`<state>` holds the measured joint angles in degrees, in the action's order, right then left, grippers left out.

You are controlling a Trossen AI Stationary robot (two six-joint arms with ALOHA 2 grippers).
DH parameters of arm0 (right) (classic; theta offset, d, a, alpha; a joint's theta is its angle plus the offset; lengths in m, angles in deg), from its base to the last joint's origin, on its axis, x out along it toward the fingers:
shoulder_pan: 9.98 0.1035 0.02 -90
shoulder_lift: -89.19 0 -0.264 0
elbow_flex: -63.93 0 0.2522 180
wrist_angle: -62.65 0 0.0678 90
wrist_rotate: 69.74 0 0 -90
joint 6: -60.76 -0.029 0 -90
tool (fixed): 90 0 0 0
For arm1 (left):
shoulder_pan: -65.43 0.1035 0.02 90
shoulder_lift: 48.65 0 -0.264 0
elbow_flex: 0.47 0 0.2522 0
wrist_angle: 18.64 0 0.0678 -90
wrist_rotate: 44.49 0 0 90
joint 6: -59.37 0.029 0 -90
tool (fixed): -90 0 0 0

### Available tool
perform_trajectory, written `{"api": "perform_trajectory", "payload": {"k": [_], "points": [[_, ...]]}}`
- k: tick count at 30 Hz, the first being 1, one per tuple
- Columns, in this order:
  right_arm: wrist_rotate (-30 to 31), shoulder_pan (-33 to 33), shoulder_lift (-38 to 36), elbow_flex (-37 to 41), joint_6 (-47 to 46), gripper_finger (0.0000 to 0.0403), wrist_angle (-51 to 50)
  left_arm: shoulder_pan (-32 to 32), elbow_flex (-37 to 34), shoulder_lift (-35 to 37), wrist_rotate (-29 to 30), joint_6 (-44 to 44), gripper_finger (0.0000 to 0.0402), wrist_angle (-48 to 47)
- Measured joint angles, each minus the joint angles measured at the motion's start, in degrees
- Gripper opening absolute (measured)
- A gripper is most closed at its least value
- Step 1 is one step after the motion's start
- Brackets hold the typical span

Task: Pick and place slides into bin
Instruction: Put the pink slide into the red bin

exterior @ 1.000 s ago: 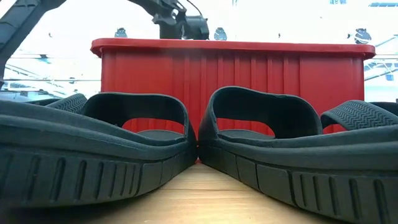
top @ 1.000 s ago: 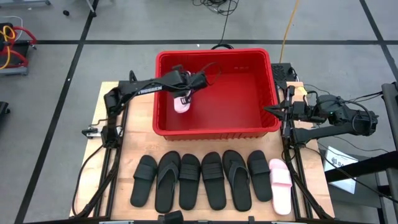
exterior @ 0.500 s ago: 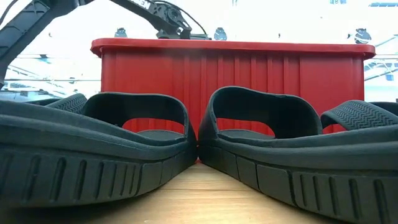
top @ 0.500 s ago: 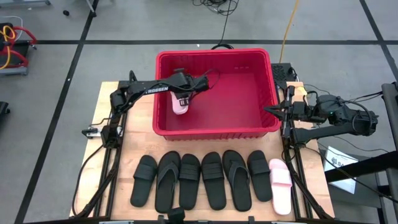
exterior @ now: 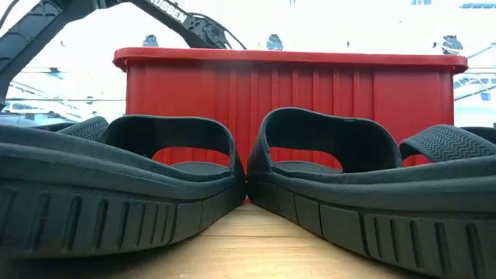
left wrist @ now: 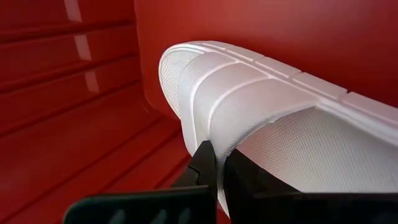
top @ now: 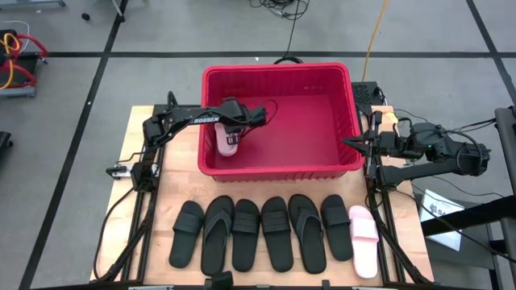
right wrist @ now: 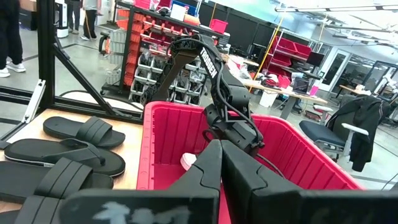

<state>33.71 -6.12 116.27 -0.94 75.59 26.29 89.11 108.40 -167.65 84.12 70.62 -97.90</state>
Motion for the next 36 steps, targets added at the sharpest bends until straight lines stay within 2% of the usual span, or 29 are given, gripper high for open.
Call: {"api": "perform_trajectory", "payload": {"k": [9, 13, 20, 30, 36], "points": [[0.0, 0.0, 0.0, 0.0, -0.1, 0.0000, 0.0, 0.0, 0.0, 0.0, -0.3, 0.4, 0.0000, 1.3], [0.0, 0.0, 0.0, 0.0, -0.2, 0.0000, 0.0, 0.3, 0.0, 0.0, -3.2, 0.5, 0.0007, 1.5], [0.0, 0.0, 0.0, 0.0, -0.2, 0.0000, 0.0, 0.3, 0.0, 0.0, -4.3, -0.9, 0.0041, 2.3], [0.0, 0.0, 0.0, 0.0, -0.2, 0.0000, 0.0, 0.3, 0.0, 0.0, -6.0, -1.1, 0.0112, 2.3], [0.0, 0.0, 0.0, 0.0, -0.2, 0.0000, 0.0, 0.3, 0.0, 1.3, -5.8, -0.9, 0.0123, 1.7]]}}
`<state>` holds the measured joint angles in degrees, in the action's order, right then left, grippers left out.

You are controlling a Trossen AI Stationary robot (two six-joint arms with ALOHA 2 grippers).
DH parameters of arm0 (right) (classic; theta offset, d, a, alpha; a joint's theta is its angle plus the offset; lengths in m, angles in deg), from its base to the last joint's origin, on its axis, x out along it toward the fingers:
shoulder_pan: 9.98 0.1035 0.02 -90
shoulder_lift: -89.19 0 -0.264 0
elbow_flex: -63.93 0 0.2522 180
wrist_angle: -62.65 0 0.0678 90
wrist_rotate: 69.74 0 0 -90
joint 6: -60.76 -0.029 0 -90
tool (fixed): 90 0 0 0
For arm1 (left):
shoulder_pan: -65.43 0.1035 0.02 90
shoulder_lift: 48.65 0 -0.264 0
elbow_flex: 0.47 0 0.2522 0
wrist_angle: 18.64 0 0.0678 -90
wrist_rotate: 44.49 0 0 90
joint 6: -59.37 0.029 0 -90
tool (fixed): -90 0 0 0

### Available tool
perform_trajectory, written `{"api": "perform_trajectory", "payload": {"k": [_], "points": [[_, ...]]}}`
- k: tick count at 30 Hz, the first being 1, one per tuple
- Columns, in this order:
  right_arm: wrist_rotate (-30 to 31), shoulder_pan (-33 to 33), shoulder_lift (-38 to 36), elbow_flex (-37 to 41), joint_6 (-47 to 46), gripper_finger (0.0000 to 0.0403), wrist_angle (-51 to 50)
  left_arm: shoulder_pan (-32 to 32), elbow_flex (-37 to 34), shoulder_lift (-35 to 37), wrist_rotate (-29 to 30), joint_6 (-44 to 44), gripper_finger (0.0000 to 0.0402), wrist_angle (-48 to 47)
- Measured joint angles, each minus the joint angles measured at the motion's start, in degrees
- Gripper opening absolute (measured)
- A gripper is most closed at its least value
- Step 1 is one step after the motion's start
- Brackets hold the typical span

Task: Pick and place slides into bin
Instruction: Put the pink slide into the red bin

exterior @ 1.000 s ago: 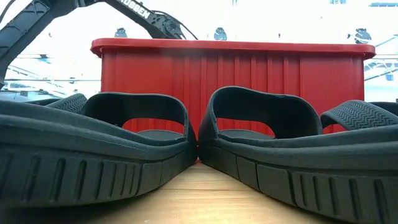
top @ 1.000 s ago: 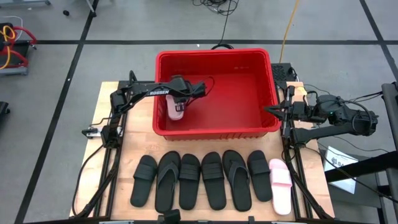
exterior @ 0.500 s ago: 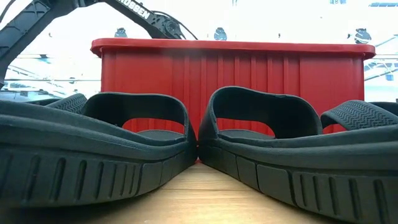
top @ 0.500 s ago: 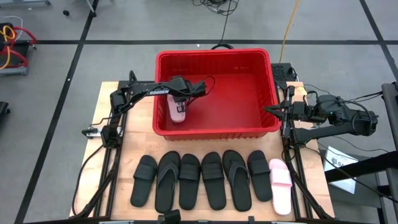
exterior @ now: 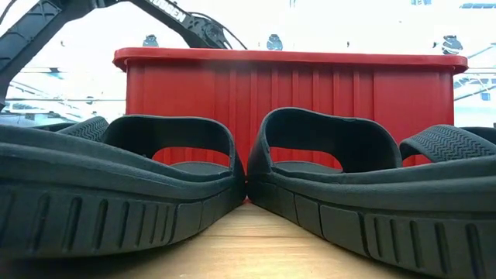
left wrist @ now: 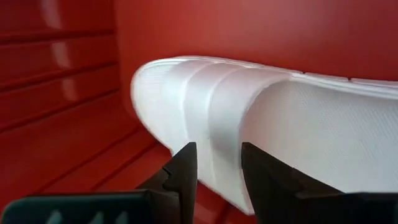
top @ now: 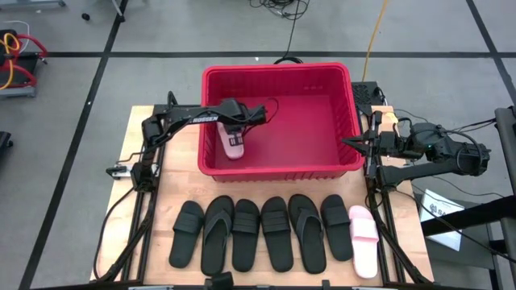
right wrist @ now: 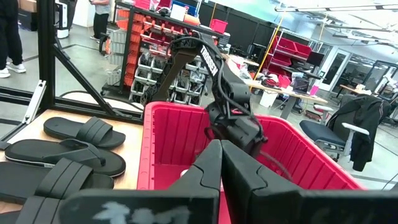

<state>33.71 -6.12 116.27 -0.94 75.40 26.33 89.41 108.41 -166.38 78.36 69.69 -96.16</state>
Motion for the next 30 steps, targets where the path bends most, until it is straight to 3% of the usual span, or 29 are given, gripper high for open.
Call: {"api": "perform_trajectory", "payload": {"k": [8, 20, 27, 30], "points": [[1.7, 0.0, 0.0, 0.0, 0.7, 0.0000, 1.5, -0.1, 1.7, 8.3, -0.9, -7.0, 0.0124, -0.3], [5.3, 0.0, 0.6, -2.3, 2.7, 0.0000, 3.3, -5.4, 1.7, 28.9, -2.9, -17.5, 0.0124, -0.7], [7.3, 0.0, 6.0, -13.8, 2.6, 0.0000, -8.7, -11.5, 1.8, 38.8, -2.8, -23.3, 0.0124, -0.8], [2.7, 0.0, 9.7, -19.6, 0.8, 0.0000, -16.7, -14.1, 1.8, 41.5, -2.3, -25.2, 0.0124, -1.0]]}}
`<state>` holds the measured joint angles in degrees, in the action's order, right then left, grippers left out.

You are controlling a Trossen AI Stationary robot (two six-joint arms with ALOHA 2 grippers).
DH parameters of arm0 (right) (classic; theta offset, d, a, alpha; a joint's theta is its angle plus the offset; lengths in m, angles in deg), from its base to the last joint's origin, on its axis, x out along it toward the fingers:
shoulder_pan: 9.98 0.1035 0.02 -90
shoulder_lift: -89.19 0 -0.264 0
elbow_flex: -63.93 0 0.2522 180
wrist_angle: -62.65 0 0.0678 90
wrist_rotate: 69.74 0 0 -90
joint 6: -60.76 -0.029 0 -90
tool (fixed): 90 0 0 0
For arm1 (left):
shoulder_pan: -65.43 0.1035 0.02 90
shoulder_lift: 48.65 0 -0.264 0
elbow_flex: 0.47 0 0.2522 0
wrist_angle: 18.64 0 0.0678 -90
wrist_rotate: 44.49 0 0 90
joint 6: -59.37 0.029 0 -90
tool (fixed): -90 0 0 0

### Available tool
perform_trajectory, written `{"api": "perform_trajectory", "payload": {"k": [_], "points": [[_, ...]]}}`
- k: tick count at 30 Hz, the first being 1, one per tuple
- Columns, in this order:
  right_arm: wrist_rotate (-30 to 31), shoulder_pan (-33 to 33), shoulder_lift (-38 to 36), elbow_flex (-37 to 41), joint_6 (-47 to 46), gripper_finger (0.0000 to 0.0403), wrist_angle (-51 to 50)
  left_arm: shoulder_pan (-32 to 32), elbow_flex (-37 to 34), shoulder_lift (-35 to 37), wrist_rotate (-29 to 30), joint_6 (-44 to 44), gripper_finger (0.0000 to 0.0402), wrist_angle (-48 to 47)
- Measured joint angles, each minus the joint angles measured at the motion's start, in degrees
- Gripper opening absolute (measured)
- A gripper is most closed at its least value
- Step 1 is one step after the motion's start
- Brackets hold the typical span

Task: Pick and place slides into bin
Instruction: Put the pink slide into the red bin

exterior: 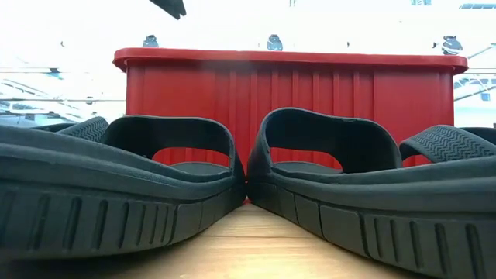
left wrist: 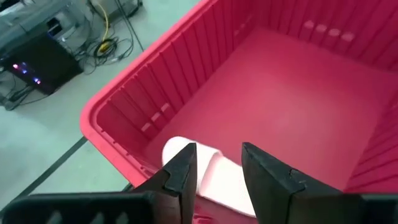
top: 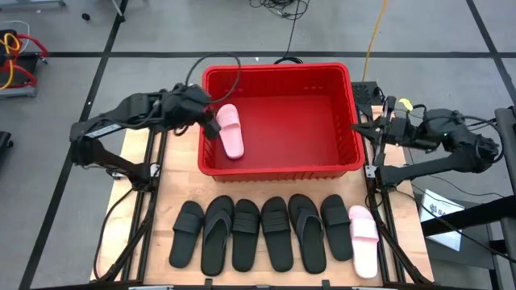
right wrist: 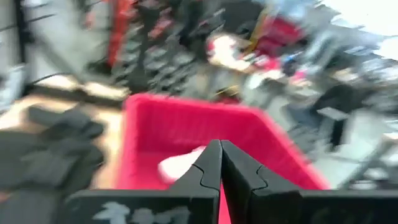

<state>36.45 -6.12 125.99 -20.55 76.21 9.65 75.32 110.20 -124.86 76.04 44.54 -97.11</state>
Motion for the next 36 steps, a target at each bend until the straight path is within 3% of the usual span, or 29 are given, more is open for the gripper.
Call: {"api": "perform_trajectory", "payload": {"k": [8, 17, 22, 36], "points": [[-15.2, 0.0, 8.3, -9.7, -10.1, 0.0000, -25.5, -6.2, 0.0, 2.2, 4.6, -2.0, 0.0124, 0.2], [-39.2, 0.0, 11.8, -9.8, -19.3, 0.0000, -37.2, -9.4, 0.0, 2.1, 6.0, -1.8, 0.0124, 0.5], [-41.9, 2.5, 13.0, -6.5, -21.7, 0.0000, -41.2, -9.6, 0.0, 2.1, 6.2, -1.5, 0.0124, 0.7], [-47.8, 18.5, 19.6, 6.9, -37.5, 0.0000, -41.2, -9.6, 0.0, 1.9, 5.7, 4.3, 0.0124, 0.3]]}}
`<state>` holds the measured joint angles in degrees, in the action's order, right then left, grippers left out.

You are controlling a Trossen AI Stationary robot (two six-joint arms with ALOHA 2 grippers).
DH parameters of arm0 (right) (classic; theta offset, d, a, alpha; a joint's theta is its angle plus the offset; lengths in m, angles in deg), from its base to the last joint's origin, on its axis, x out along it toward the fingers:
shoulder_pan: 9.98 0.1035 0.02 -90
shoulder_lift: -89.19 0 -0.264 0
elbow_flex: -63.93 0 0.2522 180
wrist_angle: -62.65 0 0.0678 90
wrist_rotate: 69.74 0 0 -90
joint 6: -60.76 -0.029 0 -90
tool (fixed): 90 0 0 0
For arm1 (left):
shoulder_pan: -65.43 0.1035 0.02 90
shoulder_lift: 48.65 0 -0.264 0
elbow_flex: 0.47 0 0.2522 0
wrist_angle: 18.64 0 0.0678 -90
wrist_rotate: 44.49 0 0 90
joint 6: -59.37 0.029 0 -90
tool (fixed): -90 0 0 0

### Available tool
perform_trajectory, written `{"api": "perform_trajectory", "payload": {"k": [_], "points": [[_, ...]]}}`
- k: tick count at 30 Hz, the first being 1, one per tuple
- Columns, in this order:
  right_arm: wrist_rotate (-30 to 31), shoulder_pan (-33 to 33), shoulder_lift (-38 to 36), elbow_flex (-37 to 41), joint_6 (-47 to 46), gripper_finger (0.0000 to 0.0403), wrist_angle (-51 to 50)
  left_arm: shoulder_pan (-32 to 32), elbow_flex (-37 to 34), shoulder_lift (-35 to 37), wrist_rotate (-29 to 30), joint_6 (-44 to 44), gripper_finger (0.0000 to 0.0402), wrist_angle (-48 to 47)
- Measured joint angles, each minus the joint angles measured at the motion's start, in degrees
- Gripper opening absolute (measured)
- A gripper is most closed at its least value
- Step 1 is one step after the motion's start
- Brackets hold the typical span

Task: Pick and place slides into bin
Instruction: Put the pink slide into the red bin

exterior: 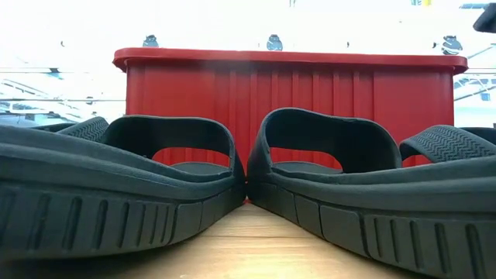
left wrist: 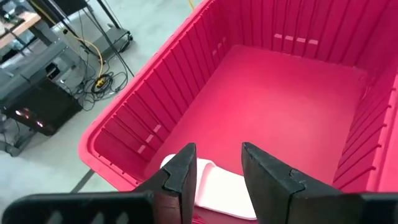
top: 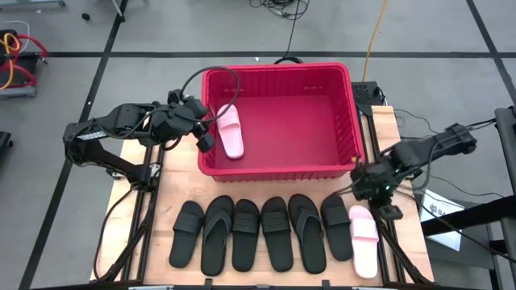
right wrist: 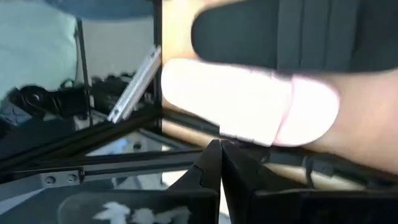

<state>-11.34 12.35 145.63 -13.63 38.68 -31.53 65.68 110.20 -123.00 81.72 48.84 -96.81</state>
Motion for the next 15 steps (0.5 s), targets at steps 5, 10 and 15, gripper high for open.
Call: {"api": "perform_trajectory", "payload": {"k": [5, 10, 15], "points": [[-2.6, 1.5, 5.0, 1.3, -1.2, 0.0000, 0.6, 0.0, 0.0, 0.0, -0.2, 3.6, 0.0124, -0.1], [-4.4, 2.3, 9.1, 1.3, -2.8, 0.0000, 4.3, 0.0, 0.0, 0.2, -0.3, 6.7, 0.0124, -1.0], [-4.4, 6.2, 11.8, 1.3, -7.3, 0.0000, 8.6, 0.0, 0.0, 0.2, -0.3, 7.9, 0.0124, -3.3]]}}
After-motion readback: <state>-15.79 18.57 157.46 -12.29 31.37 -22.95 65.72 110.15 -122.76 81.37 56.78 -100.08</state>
